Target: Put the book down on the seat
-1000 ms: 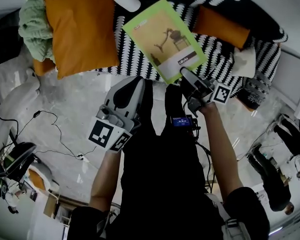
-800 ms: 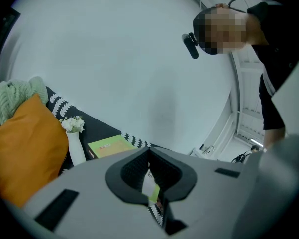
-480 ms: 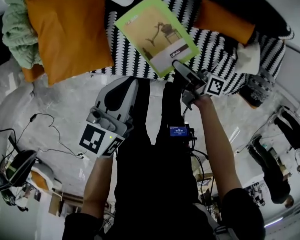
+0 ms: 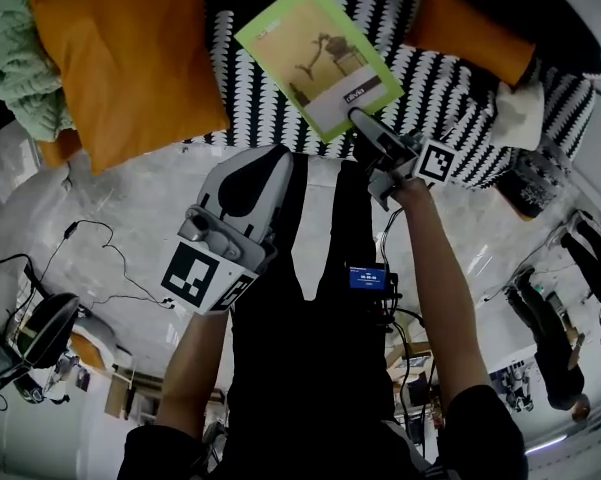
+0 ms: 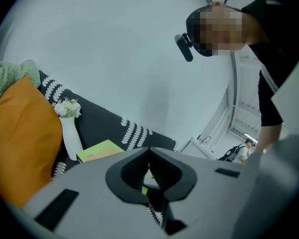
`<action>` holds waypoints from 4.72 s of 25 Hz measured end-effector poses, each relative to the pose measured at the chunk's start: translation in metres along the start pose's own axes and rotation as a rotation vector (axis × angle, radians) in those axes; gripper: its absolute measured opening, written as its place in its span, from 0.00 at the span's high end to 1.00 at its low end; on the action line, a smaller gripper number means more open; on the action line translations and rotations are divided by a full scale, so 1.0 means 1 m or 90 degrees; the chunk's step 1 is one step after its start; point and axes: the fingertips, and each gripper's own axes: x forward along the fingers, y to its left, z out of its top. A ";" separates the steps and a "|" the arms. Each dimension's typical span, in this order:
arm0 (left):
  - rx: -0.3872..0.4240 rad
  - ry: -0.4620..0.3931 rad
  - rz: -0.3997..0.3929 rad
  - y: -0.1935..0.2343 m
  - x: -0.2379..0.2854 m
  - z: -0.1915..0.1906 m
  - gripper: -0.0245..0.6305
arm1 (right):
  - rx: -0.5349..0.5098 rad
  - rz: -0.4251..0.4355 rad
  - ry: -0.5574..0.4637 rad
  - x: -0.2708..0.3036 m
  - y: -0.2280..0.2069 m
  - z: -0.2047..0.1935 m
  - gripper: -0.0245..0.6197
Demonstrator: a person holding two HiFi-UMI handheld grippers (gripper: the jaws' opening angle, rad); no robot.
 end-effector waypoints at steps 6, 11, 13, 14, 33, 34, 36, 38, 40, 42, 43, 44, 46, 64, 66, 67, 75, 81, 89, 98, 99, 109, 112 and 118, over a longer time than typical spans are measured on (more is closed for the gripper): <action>-0.027 0.008 -0.013 -0.008 -0.010 0.019 0.94 | 0.019 -0.047 -0.020 0.000 0.013 -0.001 0.72; -0.027 0.015 -0.011 -0.017 -0.011 0.030 0.94 | 0.021 -0.078 -0.019 0.000 0.007 0.001 0.72; -0.025 0.014 -0.012 -0.022 -0.010 0.035 0.94 | 0.020 -0.085 -0.021 -0.002 0.008 0.007 0.72; -0.027 0.014 -0.010 -0.025 -0.012 0.037 0.94 | 0.021 -0.089 -0.020 -0.004 0.011 0.008 0.72; 0.038 -0.138 -0.133 0.059 -0.113 -0.101 0.94 | -0.166 -0.084 -0.132 0.049 -0.083 -0.044 0.72; 0.039 -0.138 -0.133 0.057 -0.113 -0.099 0.94 | -0.163 -0.088 -0.128 0.050 -0.084 -0.042 0.72; 0.047 -0.140 -0.134 0.056 -0.111 -0.096 0.94 | -0.160 -0.097 -0.117 0.052 -0.088 -0.038 0.72; 0.057 -0.143 -0.130 0.057 -0.108 -0.096 0.94 | -0.161 -0.099 -0.103 0.057 -0.093 -0.032 0.72; 0.059 -0.145 -0.127 0.060 -0.105 -0.098 0.94 | -0.160 -0.098 -0.091 0.060 -0.098 -0.029 0.72; 0.047 -0.141 -0.129 0.060 -0.105 -0.100 0.94 | -0.157 -0.104 -0.090 0.059 -0.098 -0.029 0.72; 0.040 -0.138 -0.130 0.058 -0.107 -0.100 0.94 | -0.156 -0.108 -0.092 0.057 -0.096 -0.029 0.72; 0.038 -0.138 -0.132 0.056 -0.111 -0.098 0.94 | -0.155 -0.111 -0.095 0.056 -0.092 -0.031 0.72; 0.039 -0.149 -0.134 0.053 -0.117 -0.092 0.94 | -0.160 -0.119 -0.095 0.055 -0.083 -0.034 0.72; -0.015 -0.155 -0.122 0.057 -0.122 -0.114 0.94 | -0.281 -0.315 0.000 0.048 -0.123 -0.053 0.49; -0.010 -0.164 -0.118 0.056 -0.121 -0.114 0.94 | -0.286 -0.323 0.013 0.048 -0.126 -0.053 0.48; -0.011 -0.164 -0.117 0.056 -0.120 -0.114 0.94 | -0.286 -0.331 0.020 0.047 -0.128 -0.054 0.48; -0.016 -0.146 -0.119 0.055 -0.119 -0.109 0.94 | -0.275 -0.380 0.029 0.032 -0.134 -0.057 0.48; -0.001 -0.156 -0.116 0.039 -0.122 -0.099 0.94 | -0.282 -0.350 0.040 0.024 -0.108 -0.065 0.48; 0.012 -0.168 -0.112 0.005 -0.118 -0.096 0.94 | -0.359 -0.326 0.071 0.011 -0.058 -0.075 0.48; 0.013 -0.178 -0.105 -0.050 -0.131 -0.098 0.94 | -0.450 -0.315 0.124 -0.025 0.004 -0.113 0.48; 0.012 -0.180 -0.101 -0.055 -0.133 -0.097 0.94 | -0.453 -0.303 0.127 -0.030 0.013 -0.118 0.48; -0.010 -0.220 -0.086 -0.119 -0.180 -0.064 0.94 | -0.500 -0.251 0.086 -0.085 0.116 -0.158 0.60; -0.006 -0.227 -0.100 -0.141 -0.198 -0.052 0.94 | -0.545 -0.263 0.103 -0.095 0.143 -0.176 0.65; 0.021 -0.285 -0.101 -0.170 -0.238 -0.011 0.94 | -0.649 -0.238 0.104 -0.100 0.208 -0.196 0.81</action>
